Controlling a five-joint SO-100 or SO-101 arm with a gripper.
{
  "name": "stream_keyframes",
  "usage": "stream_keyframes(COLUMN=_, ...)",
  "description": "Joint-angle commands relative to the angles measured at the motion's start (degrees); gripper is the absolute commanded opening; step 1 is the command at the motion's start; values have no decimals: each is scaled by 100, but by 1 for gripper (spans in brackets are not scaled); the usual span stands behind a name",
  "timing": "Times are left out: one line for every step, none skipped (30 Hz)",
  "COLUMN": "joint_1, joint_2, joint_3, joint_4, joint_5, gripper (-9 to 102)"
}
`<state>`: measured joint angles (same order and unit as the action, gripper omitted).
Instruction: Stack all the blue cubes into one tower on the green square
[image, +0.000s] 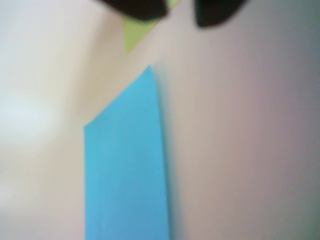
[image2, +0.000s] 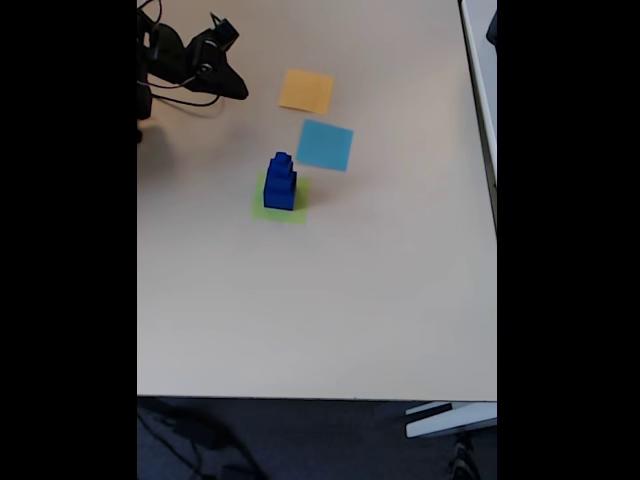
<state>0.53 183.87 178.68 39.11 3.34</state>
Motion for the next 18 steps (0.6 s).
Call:
stream_keyframes(joint_1=149, joint_2=615, joint_3=220, joint_4=-79, joint_5=-299, gripper=0)
stream_keyframes(joint_1=158, joint_2=721, joint_3=299, joint_4=-53, joint_5=-316, gripper=0)
stream_keyframes(joint_1=158, joint_2=809, joint_3=343, joint_4=35, joint_5=-237, gripper=0)
stream_keyframes(joint_1=158, joint_2=765, joint_3=352, joint_4=79, joint_5=-167, gripper=0)
stream_keyframes(joint_1=158, joint_2=721, joint_3=352, joint_4=88, joint_5=-79, gripper=0)
stream_keyframes(joint_1=158, joint_2=721, joint_3=352, joint_4=123, joint_5=-53, gripper=0)
stream_keyframes(joint_1=167, joint_2=721, joint_3=352, joint_4=158, joint_5=-70, gripper=0)
stream_keyframes(joint_1=176, joint_2=712, joint_3=352, joint_4=211, joint_5=-97, gripper=0)
stream_keyframes(joint_1=185, joint_2=677, joint_3=352, joint_4=255, joint_5=-97, gripper=0)
stream_keyframes(joint_1=193, joint_2=615, joint_3=352, joint_4=299, joint_5=-132, gripper=0)
stream_keyframes(joint_1=202, joint_2=571, joint_3=352, joint_4=352, joint_5=-272, gripper=0)
stream_keyframes(joint_1=237, joint_2=519, joint_3=360, joint_4=422, joint_5=-369, gripper=0)
stream_keyframes(joint_1=281, joint_2=475, joint_3=360, joint_4=475, joint_5=-378, gripper=0)
stream_keyframes(joint_1=325, joint_2=439, joint_3=360, joint_4=510, joint_5=-387, gripper=0)
stream_keyframes(joint_1=325, joint_2=369, joint_3=360, joint_4=510, joint_5=-396, gripper=0)
stream_keyframes(joint_1=325, joint_2=316, joint_3=360, joint_4=527, joint_5=-404, gripper=0)
stream_keyframes(joint_1=334, joint_2=299, joint_3=360, joint_4=624, joint_5=-413, gripper=0)
stream_keyframes(joint_1=316, joint_2=308, joint_3=360, joint_4=642, joint_5=-466, gripper=0)
